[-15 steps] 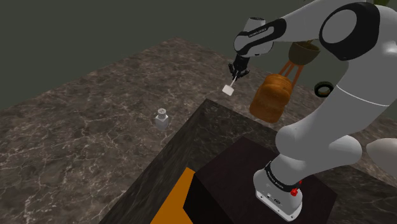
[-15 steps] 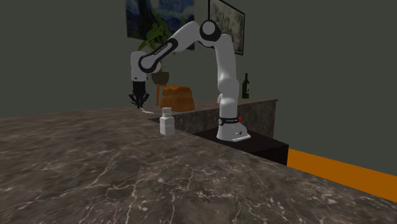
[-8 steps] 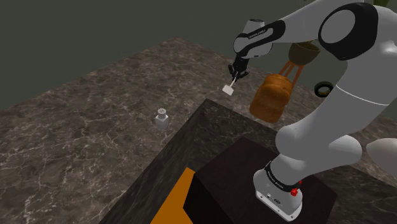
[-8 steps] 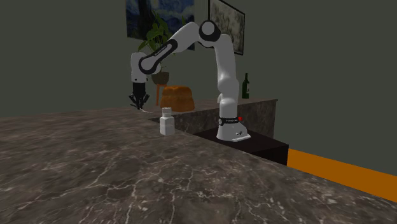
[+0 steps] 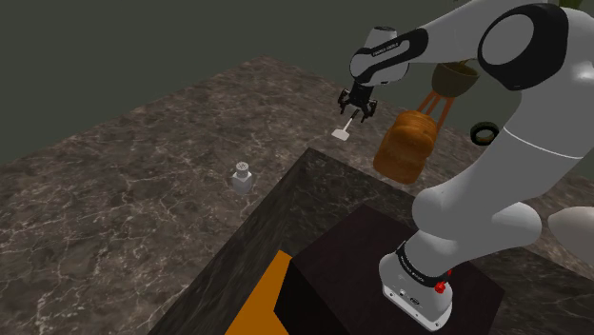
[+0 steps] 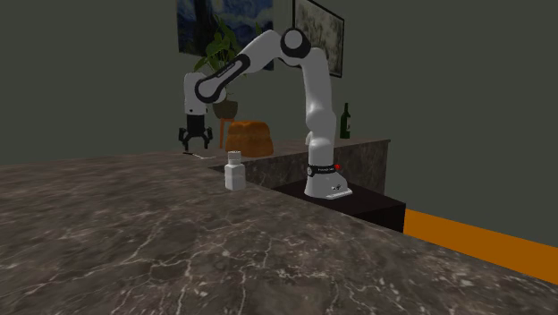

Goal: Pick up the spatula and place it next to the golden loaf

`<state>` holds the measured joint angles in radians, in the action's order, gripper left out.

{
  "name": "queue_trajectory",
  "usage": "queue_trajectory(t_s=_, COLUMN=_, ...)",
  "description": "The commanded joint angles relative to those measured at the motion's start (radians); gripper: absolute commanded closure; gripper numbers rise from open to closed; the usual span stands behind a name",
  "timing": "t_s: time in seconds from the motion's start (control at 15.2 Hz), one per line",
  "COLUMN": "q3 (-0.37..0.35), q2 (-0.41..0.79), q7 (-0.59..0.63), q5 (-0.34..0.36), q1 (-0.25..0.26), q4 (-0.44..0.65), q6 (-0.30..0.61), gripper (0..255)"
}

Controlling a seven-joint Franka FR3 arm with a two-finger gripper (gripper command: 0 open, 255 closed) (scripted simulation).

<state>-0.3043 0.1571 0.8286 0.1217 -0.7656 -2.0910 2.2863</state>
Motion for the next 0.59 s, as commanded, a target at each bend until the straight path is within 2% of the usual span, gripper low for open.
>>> queue_trajectory(t_s=0.0, q3=-0.004, q2=-0.028, q7=-0.009, q5=-0.015, q1=-0.001, q4=0.021, q6=-0.047, gripper=0)
queue_trajectory(t_s=0.13, q3=-0.007, q2=-0.060, q7=-0.020, q5=-0.030, q1=-0.003, q4=0.045, q6=-0.101, gripper=0)
queue_trajectory(t_s=0.53, q3=-0.007, q2=-0.060, q7=-0.020, q5=-0.030, q1=-0.002, q4=0.045, q6=-0.101, gripper=0)
